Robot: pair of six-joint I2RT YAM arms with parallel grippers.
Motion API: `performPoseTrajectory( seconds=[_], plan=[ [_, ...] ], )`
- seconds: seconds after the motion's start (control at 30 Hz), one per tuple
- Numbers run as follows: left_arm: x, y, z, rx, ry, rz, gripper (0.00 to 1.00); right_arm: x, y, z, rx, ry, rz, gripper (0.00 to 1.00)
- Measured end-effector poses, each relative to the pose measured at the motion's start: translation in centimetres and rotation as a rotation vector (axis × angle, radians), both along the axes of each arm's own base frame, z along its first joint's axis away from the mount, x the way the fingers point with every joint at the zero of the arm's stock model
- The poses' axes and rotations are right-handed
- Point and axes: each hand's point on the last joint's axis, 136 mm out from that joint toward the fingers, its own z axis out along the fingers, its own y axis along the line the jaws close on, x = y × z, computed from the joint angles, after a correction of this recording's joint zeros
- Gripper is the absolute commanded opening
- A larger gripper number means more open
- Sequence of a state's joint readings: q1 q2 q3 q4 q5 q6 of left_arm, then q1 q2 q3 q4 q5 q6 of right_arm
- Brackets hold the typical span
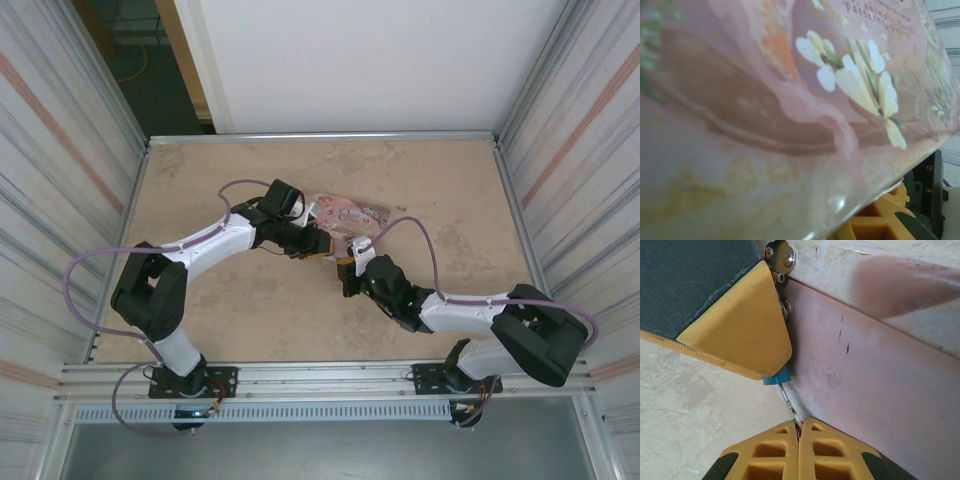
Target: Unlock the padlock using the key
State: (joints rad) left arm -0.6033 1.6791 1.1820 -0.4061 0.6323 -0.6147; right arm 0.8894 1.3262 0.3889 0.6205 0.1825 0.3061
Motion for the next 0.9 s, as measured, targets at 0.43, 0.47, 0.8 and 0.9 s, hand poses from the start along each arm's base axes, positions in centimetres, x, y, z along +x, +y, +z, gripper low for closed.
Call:
performPoseTrajectory(
  seconds=[0.43, 0.47, 0.8, 0.9],
  plan=[
    [0.5, 0.3, 0.0, 0.001, 0.003, 0.023, 0.17, 0.7, 0.6, -0.2, 0.018, -0.005, 0.006, 0.0],
    [0.5, 0.3, 0.0, 0.002, 0.001, 0.025, 0.17, 0.7, 0.7, -0.2, 0.02, -0.004, 0.008, 0.0],
    [1.2, 0.6, 0.0, 0.006, -0.012, 0.047, 0.17, 1.5, 1.2, 0.0, 0.035, 0.019, 0.036, 0.0],
    [1.5, 0.8, 0.0, 0.01, -0.016, 0.055, 0.17, 1.8, 1.3, 0.0, 0.035, 0.031, 0.043, 0.0]
  ],
)
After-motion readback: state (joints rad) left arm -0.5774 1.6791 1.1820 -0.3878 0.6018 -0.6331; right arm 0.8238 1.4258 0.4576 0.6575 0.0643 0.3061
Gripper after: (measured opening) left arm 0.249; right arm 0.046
